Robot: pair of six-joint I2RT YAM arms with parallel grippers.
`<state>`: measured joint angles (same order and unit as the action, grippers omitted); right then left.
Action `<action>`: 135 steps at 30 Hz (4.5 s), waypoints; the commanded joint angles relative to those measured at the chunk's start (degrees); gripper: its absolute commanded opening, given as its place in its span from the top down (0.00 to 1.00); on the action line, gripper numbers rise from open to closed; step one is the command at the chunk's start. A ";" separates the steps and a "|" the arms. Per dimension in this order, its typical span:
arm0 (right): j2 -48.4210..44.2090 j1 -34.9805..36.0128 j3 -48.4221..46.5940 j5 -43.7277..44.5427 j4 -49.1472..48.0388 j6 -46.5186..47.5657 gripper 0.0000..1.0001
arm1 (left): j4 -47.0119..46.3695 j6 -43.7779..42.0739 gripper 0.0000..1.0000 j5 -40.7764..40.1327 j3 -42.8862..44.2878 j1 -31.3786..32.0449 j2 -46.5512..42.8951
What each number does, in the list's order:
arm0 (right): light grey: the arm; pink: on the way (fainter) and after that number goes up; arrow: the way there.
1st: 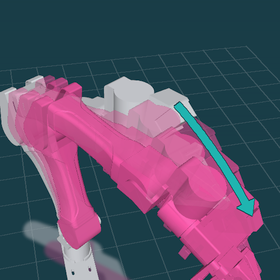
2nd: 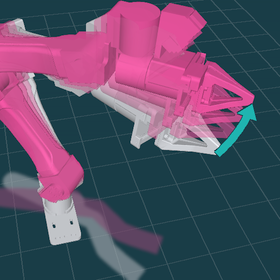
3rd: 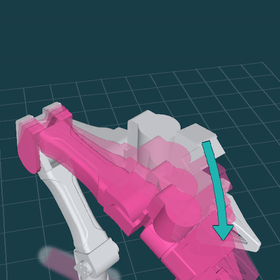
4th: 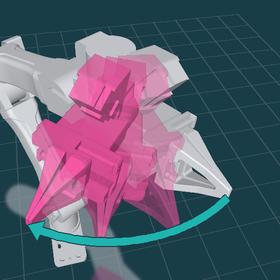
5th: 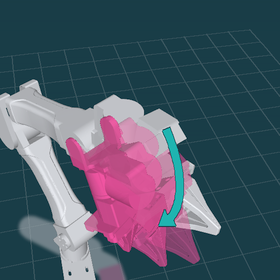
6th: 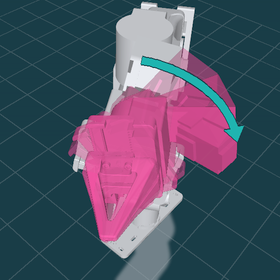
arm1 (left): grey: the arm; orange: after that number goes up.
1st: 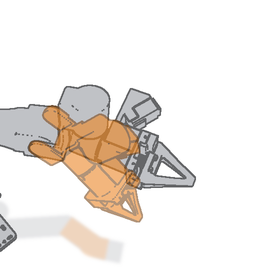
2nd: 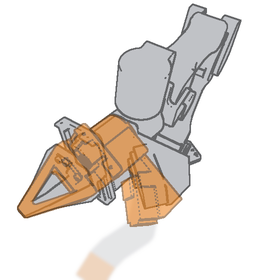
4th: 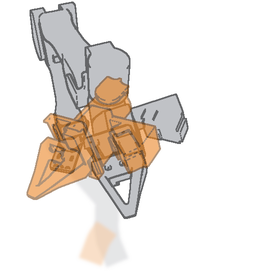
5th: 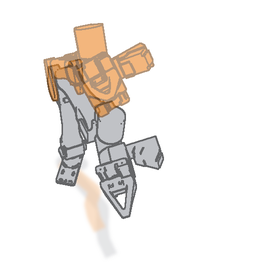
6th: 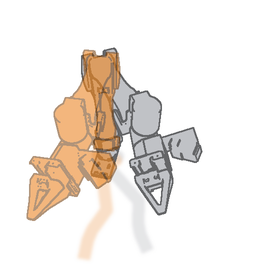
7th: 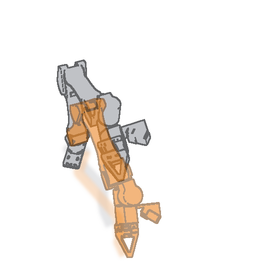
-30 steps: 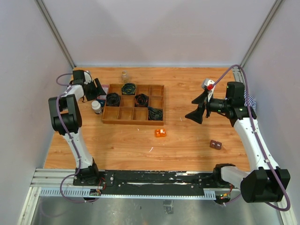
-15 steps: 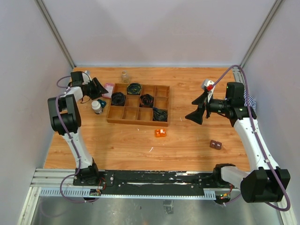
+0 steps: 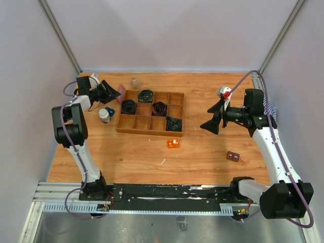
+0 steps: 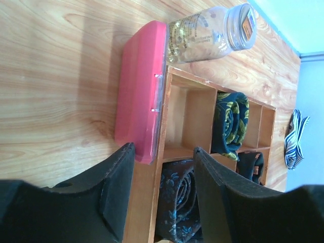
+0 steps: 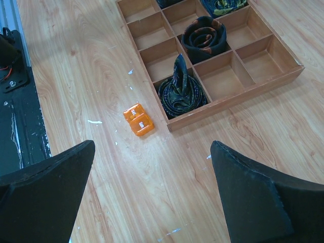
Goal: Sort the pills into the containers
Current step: Pick up the pill container at the center of the board, then open the pill container at the center of the board.
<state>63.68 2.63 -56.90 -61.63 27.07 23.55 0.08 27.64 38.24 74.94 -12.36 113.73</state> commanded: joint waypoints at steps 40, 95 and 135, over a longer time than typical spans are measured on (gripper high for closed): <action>0.08 0.62 -0.22 -0.79 1.98 2.44 0.02 | 5.45 -6.80 0.98 -12.65 12.30 4.98 7.44; -4.19 4.02 25.52 -3.79 -81.89 -72.96 0.02 | -77.45 21.23 1.00 -44.05 -48.89 67.05 -40.75; -4.96 6.98 23.39 -5.40 -87.51 -81.70 0.08 | -84.23 18.99 1.00 -44.53 -45.53 73.95 -33.17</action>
<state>60.16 9.63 -30.83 -64.27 -62.50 -61.56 -84.60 47.77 -8.54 28.27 60.95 84.09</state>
